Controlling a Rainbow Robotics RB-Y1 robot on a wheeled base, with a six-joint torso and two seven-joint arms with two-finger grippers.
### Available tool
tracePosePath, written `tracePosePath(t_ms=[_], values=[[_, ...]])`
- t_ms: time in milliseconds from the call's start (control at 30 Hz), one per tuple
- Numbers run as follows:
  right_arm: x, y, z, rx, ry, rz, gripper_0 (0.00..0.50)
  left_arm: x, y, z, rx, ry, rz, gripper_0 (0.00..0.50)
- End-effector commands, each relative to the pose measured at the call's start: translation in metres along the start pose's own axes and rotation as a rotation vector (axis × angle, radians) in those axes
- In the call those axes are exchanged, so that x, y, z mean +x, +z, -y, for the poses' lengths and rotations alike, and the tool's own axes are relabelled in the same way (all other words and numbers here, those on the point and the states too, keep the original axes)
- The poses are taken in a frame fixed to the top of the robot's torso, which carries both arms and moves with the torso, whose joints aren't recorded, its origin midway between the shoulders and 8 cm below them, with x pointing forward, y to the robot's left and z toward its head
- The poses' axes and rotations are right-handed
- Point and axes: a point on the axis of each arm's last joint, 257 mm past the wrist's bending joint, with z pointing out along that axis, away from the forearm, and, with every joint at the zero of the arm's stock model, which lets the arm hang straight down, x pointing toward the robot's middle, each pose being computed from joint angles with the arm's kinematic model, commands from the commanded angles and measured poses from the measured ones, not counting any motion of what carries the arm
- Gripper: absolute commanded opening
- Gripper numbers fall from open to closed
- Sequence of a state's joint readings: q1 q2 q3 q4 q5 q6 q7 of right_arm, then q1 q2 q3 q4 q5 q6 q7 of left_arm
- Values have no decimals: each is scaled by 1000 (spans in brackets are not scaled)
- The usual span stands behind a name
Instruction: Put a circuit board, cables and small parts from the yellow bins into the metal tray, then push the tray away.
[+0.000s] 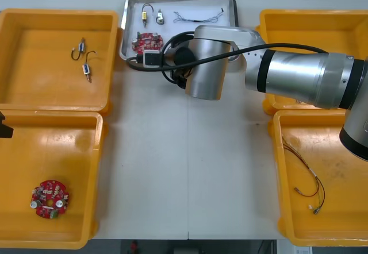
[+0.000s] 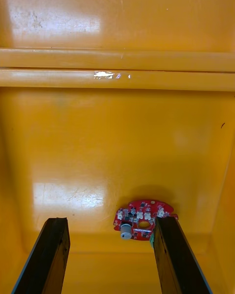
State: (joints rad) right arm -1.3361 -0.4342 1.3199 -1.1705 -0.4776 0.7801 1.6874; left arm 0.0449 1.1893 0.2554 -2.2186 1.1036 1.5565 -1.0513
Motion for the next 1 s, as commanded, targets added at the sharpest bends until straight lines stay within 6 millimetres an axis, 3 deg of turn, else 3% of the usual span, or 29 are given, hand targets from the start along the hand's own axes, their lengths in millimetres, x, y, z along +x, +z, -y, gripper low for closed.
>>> tracePosePath(t_ms=[33,233,333,400,433,467,500,733,1000], values=[[-21,-8,35,66,-87,22,0,-6,-10,-11,-37,51,17,500],[-17,-7,35,65,-77,13,6,-6,-10,-11,-37,51,17,500],[-16,-6,36,65,-84,10,171,-6,-10,-11,-37,51,17,500],[-15,-6,33,53,-81,9,373,-6,-10,-11,-37,51,17,500],[-14,-6,32,48,-75,6,408,-6,-10,-11,-37,51,17,500],[-12,-6,30,38,-65,3,481,-6,-10,-11,-37,51,17,500],[-10,-6,28,26,-50,0,500,-6,-10,-11,-37,51,17,500],[1,-14,25,-1,-31,-32,500,-6,-10,-11,-37,51,17,500],[1,-58,36,-79,87,-70,500,-6,-10,-11,-37,51,17,500]])
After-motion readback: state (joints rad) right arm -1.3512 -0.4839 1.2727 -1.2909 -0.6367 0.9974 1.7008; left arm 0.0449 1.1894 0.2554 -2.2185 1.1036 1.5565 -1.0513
